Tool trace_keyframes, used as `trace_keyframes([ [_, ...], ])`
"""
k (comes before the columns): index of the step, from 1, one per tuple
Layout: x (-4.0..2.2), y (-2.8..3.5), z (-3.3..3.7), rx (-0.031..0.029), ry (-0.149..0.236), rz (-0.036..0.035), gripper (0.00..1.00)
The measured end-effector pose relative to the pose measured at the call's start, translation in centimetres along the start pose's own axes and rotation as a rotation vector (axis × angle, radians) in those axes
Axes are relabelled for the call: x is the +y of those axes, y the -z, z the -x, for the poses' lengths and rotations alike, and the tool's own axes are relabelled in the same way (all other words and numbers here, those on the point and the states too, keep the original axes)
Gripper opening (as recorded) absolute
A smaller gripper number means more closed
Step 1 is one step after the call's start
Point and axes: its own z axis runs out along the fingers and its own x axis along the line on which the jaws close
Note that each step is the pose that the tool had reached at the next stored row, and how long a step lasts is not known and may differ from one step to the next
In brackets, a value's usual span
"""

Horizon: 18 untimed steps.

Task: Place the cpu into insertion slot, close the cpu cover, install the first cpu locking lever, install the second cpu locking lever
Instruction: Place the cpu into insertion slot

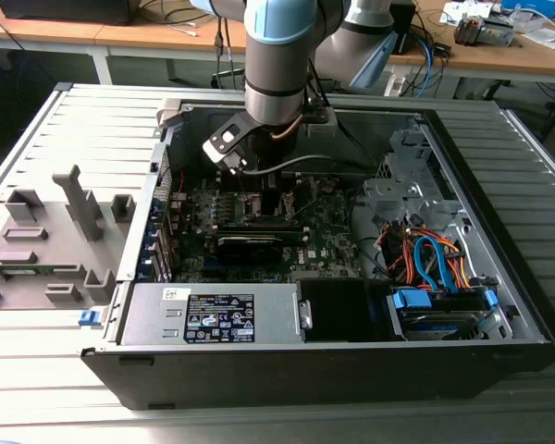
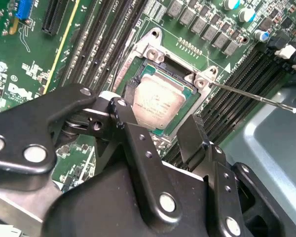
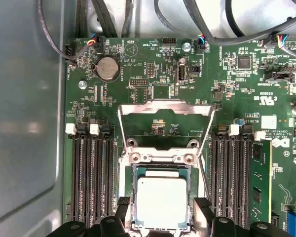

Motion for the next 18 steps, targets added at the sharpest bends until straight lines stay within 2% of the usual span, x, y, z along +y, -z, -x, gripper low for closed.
trace_keyframes([
  [6, 0.04, -0.01, -0.01, -0.0012, 0.000, -0.0002, 0.61],
  [10, 0.57, -0.10, -0.01, -0.0018, 0.000, -0.0026, 0.61],
  [13, 0.71, -0.37, 0.01, -0.0018, 0.003, -0.0040, 0.61],
  [18, 1.15, -0.40, 0.01, -0.0017, 0.009, -0.0046, 0.61],
])
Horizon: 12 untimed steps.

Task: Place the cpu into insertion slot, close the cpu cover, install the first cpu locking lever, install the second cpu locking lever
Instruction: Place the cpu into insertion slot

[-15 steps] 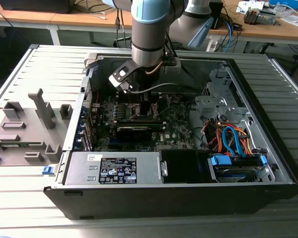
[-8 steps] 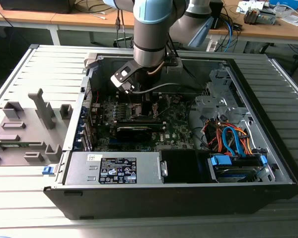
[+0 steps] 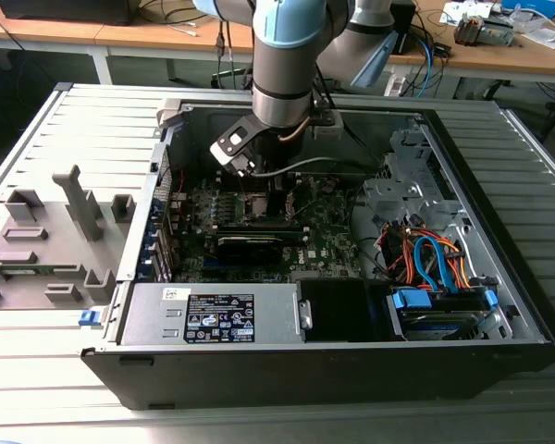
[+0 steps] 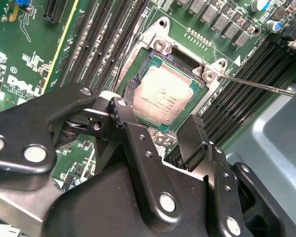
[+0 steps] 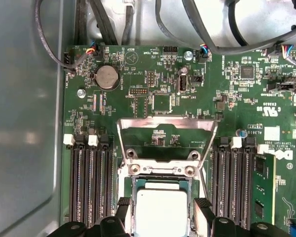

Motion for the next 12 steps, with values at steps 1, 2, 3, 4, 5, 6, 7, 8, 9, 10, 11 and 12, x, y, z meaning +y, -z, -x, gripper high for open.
trace_keyframes([
  [1, 0.42, 0.00, 0.02, 0.0000, 0.002, -0.0023, 0.61],
  [2, 0.66, -0.02, 0.02, 0.0001, 0.003, -0.0038, 0.61],
  [3, 0.69, -0.07, 0.02, 0.0000, 0.003, -0.0043, 0.61],
  [4, 0.69, -0.16, 0.02, 0.0000, 0.003, -0.0046, 0.61],
  [5, 0.68, -0.32, 0.03, 0.0001, 0.003, -0.0050, 0.61],
  [6, 0.69, -0.43, 0.02, 0.0001, 0.005, -0.0050, 0.61],
  [7, 0.70, -0.47, 0.02, 0.0000, 0.006, -0.0051, 0.61],
  [8, 0.70, -0.50, -0.01, -0.0002, 0.008, -0.0052, 0.61],
  [9, 0.70, -0.54, -0.07, 0.0000, 0.010, -0.0051, 0.61],
  [10, 0.70, -0.57, -0.13, -0.0001, 0.012, -0.0052, 0.61],
  [11, 0.70, -0.62, -0.14, 0.0000, 0.013, -0.0052, 0.60],
  [12, 0.70, -0.63, -0.14, -0.0003, 0.013, -0.0053, 0.53],
])
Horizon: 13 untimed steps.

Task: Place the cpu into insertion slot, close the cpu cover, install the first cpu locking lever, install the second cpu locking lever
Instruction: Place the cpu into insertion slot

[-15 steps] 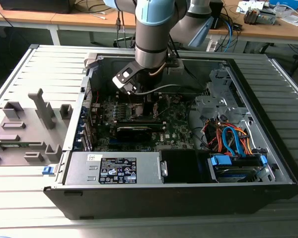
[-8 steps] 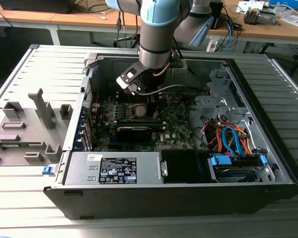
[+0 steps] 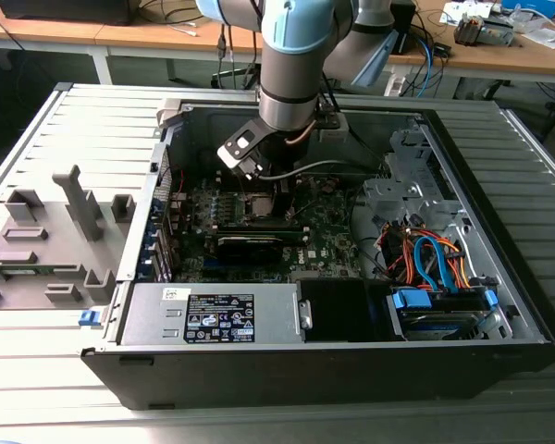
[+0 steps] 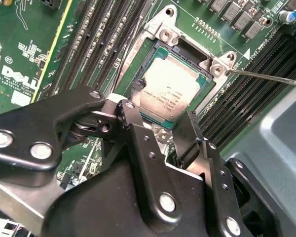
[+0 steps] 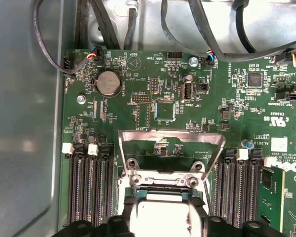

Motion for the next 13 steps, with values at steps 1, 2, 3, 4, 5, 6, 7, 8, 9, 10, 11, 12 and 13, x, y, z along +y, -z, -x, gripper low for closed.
trace_keyframes([
  [1, -0.02, -0.02, -0.01, -0.0002, 0.000, 0.0000, 0.53],
  [2, -0.09, -0.02, -0.01, -0.0038, 0.000, 0.0000, 0.53],
  [3, -0.16, -0.02, 0.00, -0.0062, 0.000, 0.0000, 0.53],
  [4, -0.25, -0.02, 0.00, -0.0079, 0.000, 0.0002, 0.53],
  [5, -0.38, -0.02, 0.00, -0.0087, 0.000, 0.0005, 0.53],
  [6, -0.50, -0.03, -0.01, -0.0092, 0.000, 0.0009, 0.53],
  [7, -0.67, -0.03, -0.02, -0.0101, 0.000, 0.0011, 0.53],
  [8, -0.75, -0.03, -0.02, -0.0104, 0.000, 0.0010, 0.53],
  [9, -0.81, -0.04, -0.02, -0.0105, 0.000, 0.0010, 0.53],
  [10, -0.88, -0.10, -0.02, -0.0111, 0.011, 0.0009, 0.53],
  [11, -0.92, -0.14, -0.02, -0.0114, 0.022, 0.0006, 0.53],
  [12, -0.93, -0.17, -0.02, -0.0117, 0.037, 0.0005, 0.53],
  [13, -0.93, -0.19, -0.02, -0.0116, 0.043, 0.0006, 0.53],
])
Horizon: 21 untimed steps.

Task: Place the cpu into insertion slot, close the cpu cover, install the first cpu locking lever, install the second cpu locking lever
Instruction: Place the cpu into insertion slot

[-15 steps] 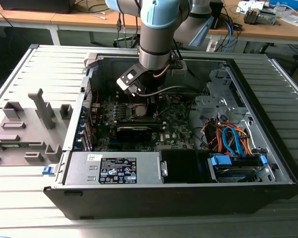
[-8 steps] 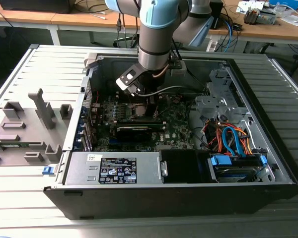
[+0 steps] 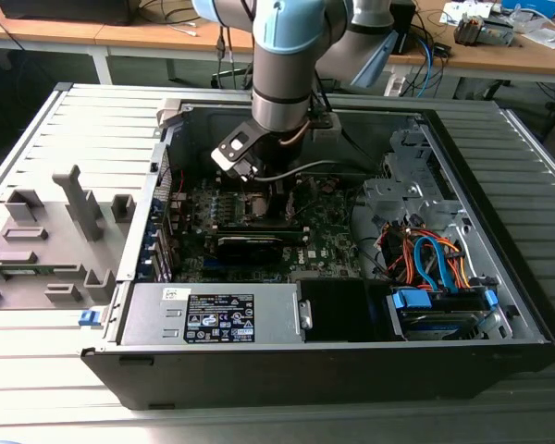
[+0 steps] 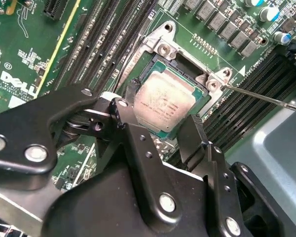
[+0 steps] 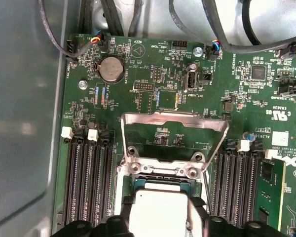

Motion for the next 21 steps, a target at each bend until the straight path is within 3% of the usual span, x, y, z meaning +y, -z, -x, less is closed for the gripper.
trace_keyframes([
  [1, -0.03, -0.42, 0.00, -0.0019, 0.001, -0.0002, 0.60],
  [2, -0.04, -0.67, 0.00, -0.0024, 0.001, -0.0003, 0.60],
  [8, -0.04, -0.69, 0.01, -0.0028, 0.001, -0.0006, 0.55],
  [21, -0.04, -0.74, 0.02, -0.0022, 0.001, -0.0003, 0.55],
])
